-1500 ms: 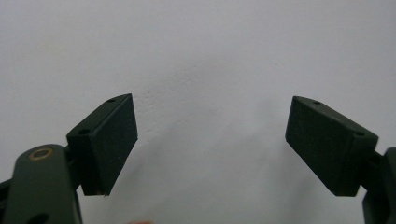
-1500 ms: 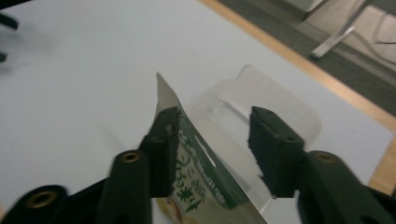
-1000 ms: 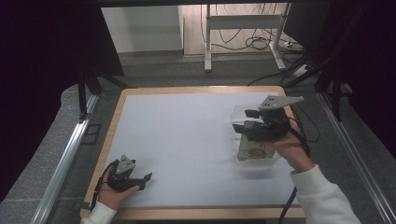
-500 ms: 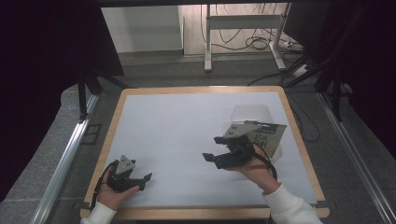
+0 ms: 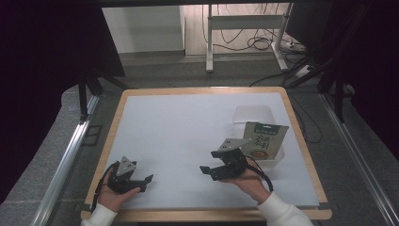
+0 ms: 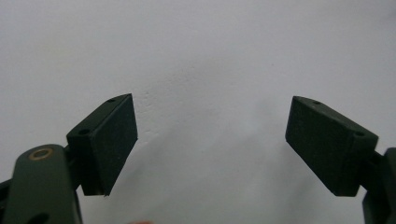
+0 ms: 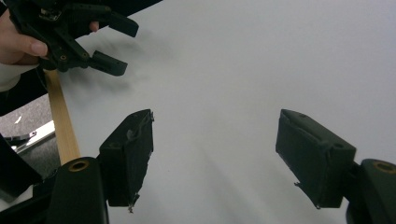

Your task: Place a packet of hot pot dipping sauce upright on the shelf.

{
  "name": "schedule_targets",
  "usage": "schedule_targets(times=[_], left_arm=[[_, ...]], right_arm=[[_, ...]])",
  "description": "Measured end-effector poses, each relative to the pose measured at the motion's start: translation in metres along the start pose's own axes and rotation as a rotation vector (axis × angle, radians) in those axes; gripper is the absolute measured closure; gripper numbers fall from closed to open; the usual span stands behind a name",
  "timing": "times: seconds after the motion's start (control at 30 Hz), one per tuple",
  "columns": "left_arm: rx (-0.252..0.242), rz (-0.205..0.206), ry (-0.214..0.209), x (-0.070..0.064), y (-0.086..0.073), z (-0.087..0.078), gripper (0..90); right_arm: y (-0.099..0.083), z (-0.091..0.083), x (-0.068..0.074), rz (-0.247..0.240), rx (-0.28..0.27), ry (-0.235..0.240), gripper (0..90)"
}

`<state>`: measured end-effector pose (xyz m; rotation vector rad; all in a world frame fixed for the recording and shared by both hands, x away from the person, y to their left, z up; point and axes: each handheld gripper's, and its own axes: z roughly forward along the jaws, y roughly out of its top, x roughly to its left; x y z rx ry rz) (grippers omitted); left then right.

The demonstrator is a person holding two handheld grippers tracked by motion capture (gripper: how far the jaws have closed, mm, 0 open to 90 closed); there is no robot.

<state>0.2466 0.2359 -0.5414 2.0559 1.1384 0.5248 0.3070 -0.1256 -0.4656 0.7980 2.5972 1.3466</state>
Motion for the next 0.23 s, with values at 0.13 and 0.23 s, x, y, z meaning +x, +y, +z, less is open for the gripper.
schedule_targets(times=[0.13, 0.23], left_arm=[[0.003, 0.003, -0.002, 0.001, 0.0, 0.0, 16.7], [-0.001, -0.006, -0.002, 0.001, 0.0, 0.0, 16.7]], right_arm=[[-0.005, 0.002, -0.001, -0.013, 0.005, -0.019, 25.9], [-0.01, 0.007, 0.001, -0.036, 0.022, -0.035, 24.5]])
